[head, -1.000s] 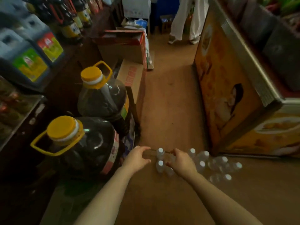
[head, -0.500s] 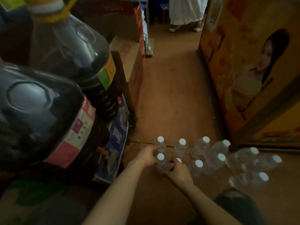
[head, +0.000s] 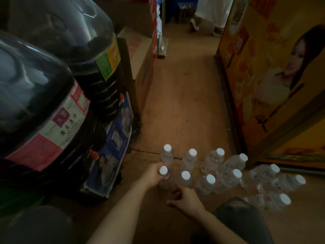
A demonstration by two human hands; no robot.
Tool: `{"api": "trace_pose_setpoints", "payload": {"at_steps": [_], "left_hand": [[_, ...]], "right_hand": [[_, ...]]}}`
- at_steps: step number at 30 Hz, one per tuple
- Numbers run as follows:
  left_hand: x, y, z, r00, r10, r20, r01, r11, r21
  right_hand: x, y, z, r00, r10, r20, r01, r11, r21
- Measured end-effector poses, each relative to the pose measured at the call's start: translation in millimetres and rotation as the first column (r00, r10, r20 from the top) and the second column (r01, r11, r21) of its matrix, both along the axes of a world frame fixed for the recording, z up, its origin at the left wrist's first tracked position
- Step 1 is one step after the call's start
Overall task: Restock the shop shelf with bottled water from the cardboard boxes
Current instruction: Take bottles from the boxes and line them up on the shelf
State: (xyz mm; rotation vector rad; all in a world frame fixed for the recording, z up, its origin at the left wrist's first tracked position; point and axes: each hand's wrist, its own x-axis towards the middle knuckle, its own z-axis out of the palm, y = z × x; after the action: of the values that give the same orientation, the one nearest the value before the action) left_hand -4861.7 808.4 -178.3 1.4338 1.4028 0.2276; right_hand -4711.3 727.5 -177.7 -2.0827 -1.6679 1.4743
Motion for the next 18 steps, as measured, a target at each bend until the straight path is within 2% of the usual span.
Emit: {"api": "trace_pose_setpoints", "payload": {"at_steps": [6, 8, 11, 13, 16, 18], "left_hand": [[-29.7, 10.4, 54.8, 0.987, -0.153, -0.054, 0.156, 0.986, 0.06], [-42.3, 19.1, 90.4, 0.976, -0.19, -0.101, 0.202, 0.972, 0.119], [-57.6, 31.5, 147.5, 0.968, -0.191, -0.162, 0.226, 0.946, 0.231], [-63.3, 36.6, 185.1, 0.973, -0.167, -0.161, 0.211, 0.925, 0.317], [-67.1, 44.4, 225.2, 0.984, -0.143, -0.107, 0.175, 0.889, 0.423], [-68.6, 50.8, 243.2, 0.989, -0.136, -0.055, 0.146, 0.865, 0.481]], "right_hand": [[-16.1, 8.6, 9.3, 0.999, 0.022, -0.047, -0.024, 0.999, -0.036], [-22.4, 9.3, 16.5, 0.998, 0.051, -0.04, -0.049, 0.998, 0.046], [-31.3, 15.4, 31.2, 0.993, 0.112, -0.047, -0.093, 0.952, 0.291], [-40.4, 20.5, 46.1, 0.984, 0.103, -0.142, -0.04, 0.92, 0.389], [-52.3, 33.9, 72.2, 0.943, 0.108, -0.315, 0.045, 0.895, 0.444], [-55.6, 44.3, 93.5, 0.932, 0.077, -0.355, 0.112, 0.869, 0.482]]}}
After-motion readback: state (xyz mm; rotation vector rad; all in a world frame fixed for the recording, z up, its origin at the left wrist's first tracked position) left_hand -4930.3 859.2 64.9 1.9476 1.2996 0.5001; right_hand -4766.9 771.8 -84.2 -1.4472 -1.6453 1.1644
